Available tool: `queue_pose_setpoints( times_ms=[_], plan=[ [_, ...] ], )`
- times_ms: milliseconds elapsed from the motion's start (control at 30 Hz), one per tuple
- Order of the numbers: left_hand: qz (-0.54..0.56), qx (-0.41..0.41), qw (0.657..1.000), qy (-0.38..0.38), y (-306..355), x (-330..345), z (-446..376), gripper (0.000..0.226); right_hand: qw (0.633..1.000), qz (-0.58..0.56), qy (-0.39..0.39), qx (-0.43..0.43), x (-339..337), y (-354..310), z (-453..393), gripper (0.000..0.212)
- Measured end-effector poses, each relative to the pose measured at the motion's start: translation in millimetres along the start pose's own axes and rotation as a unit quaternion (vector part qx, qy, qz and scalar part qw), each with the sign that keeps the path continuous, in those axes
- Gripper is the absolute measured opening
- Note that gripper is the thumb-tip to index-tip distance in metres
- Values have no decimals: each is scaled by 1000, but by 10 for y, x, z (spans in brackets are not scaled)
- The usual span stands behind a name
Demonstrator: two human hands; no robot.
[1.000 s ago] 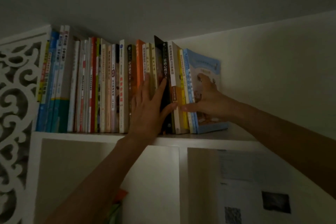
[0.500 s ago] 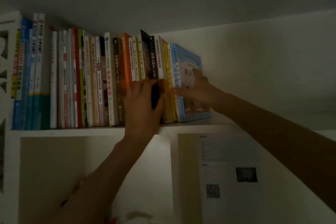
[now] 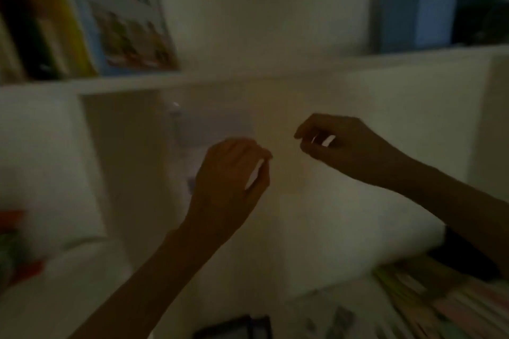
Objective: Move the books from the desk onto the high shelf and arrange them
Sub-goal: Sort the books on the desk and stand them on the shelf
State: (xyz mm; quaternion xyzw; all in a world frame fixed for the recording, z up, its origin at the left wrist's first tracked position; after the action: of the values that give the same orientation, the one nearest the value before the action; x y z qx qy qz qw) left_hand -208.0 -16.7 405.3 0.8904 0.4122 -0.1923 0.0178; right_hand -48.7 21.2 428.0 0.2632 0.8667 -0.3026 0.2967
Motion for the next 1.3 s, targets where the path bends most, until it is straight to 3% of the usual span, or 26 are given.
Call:
queue_pose_setpoints(
  times_ms=[67,133,233,300,367,533,600,633,767,833,900,967,1067,1167,1233,1300],
  plan=[
    [66,-69,990,-106,161,579,424,24,996,25,-66,56,151,534,386,14],
    [126,-159,955,-218,304,1193,962,34,985,28,-120,117,309,1092,828,17],
    [172,-271,881,-347,538,2003,1773,46,957,18,-198,212,579,1990,1547,19],
    [192,-345,821,-412,681,2421,2267,33,931,6,-239,275,802,2615,2055,18],
    [190,-400,771,-458,814,2757,2708,18,905,-22,-255,340,1006,3179,2545,20],
    [173,-495,668,-528,1261,3349,3447,17,840,-61,-278,463,1409,4062,3631,25],
    [174,-530,639,-530,1422,3518,3603,18,842,-60,-226,486,1424,4234,3921,33],
    [181,-533,630,-536,1524,3631,3659,19,840,-57,-198,502,1399,4310,4060,28],
    [214,-523,609,-556,1829,4155,3631,18,846,41,-34,531,1017,4584,4376,14],
    [230,-527,601,-556,1920,4432,3557,20,831,112,-17,545,809,4728,4465,26],
    [235,-518,613,-548,1987,4685,3489,27,820,143,-25,554,667,4840,4597,38],
    [198,-483,635,-569,2029,4862,3509,54,768,139,13,625,541,4912,4815,44],
    [73,-343,609,-711,2074,4924,3787,102,706,140,44,693,580,4900,5097,59],
    [21,-258,612,-748,2066,4880,3935,111,713,119,57,688,680,4806,5183,65],
    [5,-222,634,-741,2081,4879,3903,104,728,113,36,675,746,4746,5188,66],
    [0,-187,643,-743,2106,4878,3876,95,725,78,78,680,773,4730,5195,70]
  ],
)
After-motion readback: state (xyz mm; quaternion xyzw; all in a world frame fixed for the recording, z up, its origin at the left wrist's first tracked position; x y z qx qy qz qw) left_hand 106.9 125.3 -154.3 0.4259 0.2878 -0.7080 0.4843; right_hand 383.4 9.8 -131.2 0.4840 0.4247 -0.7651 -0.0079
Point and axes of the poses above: each hand's wrist, its own z-axis away from the middle knuckle, its own x-axis out of the palm, y = z × x, the point moved 7 cm from there along -z, towards the middle knuckle, and after that the axes turned 2 degrees about -x, right-handed, at the moved point
